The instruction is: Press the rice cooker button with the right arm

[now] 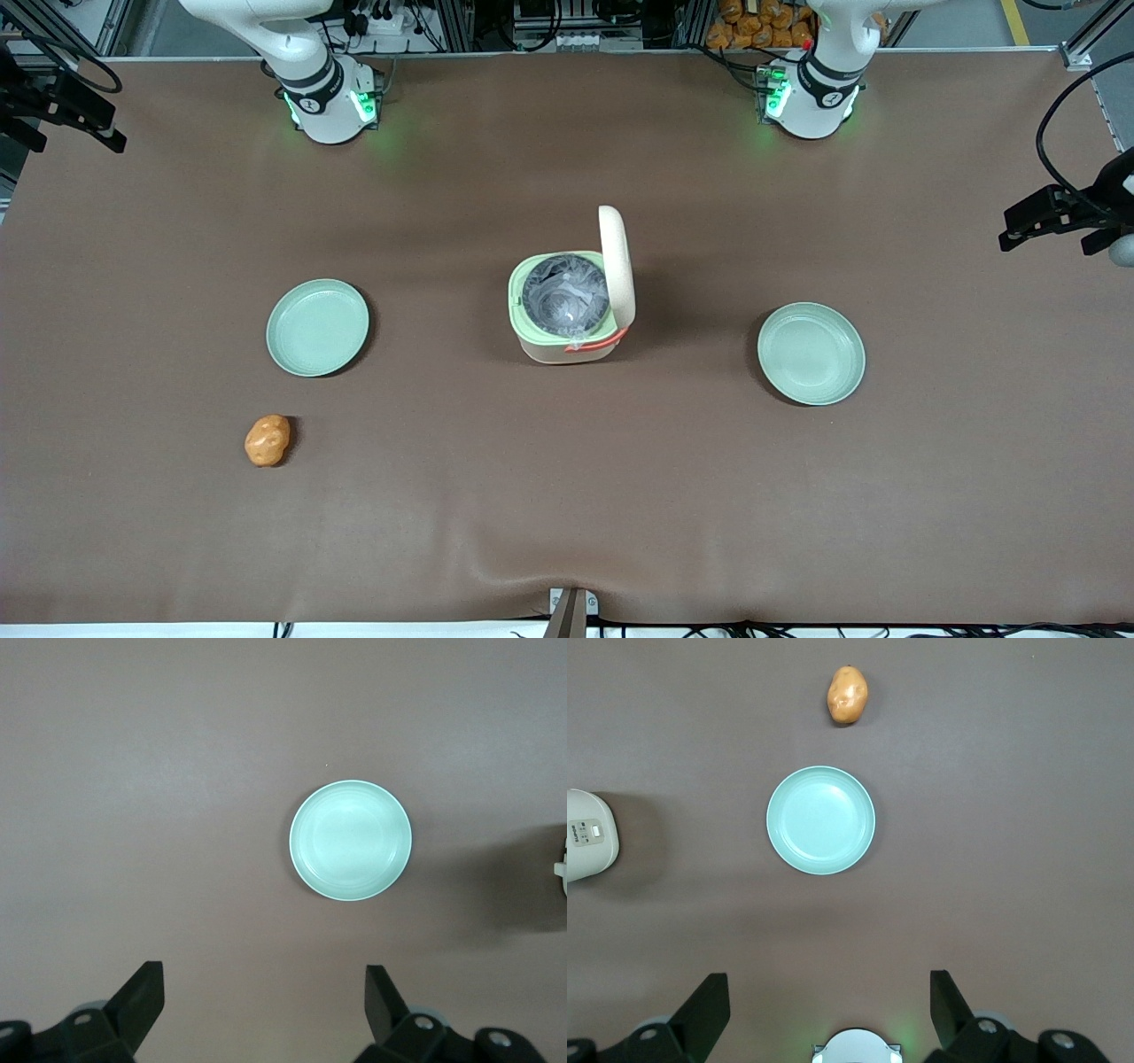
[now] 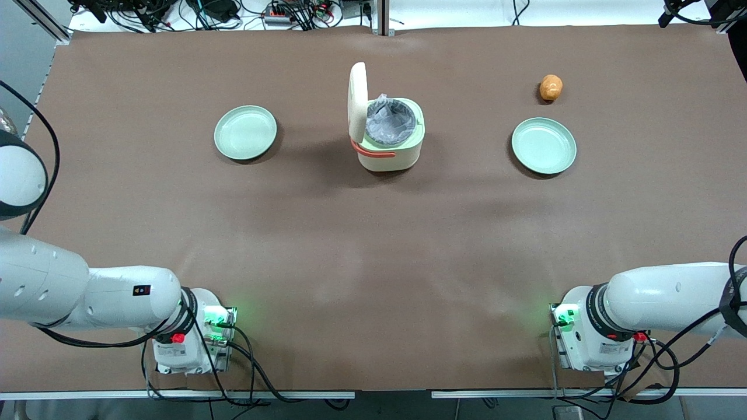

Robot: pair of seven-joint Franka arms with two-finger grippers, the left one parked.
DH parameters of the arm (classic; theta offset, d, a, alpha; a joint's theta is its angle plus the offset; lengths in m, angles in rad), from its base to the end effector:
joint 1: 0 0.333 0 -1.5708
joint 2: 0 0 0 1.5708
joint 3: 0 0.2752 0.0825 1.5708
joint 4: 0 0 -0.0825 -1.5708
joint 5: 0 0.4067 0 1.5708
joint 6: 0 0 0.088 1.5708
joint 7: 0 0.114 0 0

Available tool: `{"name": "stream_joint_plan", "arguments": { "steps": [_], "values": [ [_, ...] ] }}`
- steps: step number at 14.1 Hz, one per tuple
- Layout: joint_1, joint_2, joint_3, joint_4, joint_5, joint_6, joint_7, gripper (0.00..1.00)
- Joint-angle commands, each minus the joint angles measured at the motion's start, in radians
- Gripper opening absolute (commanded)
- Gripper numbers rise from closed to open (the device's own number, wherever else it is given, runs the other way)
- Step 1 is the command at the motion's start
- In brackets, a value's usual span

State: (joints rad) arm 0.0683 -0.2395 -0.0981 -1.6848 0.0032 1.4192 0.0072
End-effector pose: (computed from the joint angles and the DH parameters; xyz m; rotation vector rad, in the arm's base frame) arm 0.4930 -0.0200 0.6358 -3.1142 0.0521 0.0420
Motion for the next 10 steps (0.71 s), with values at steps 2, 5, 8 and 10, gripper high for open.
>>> {"name": "stream_joint_plan", "arguments": {
  "steps": [2,5,8,10],
  "values": [
    [-0.012,-0.014,0.012,-0.006,-0.014,0.001,-0.013,1.0],
    [-0.01,-0.011,0.014,-0.006,-0.014,0.0,-0.012,1.0],
    [-0.012,-0.006,0.014,-0.006,-0.014,-0.003,-0.012,1.0],
    [-0.013,-0.006,0.014,-0.006,-0.014,-0.003,-0.013,1.0]
  ]
}}
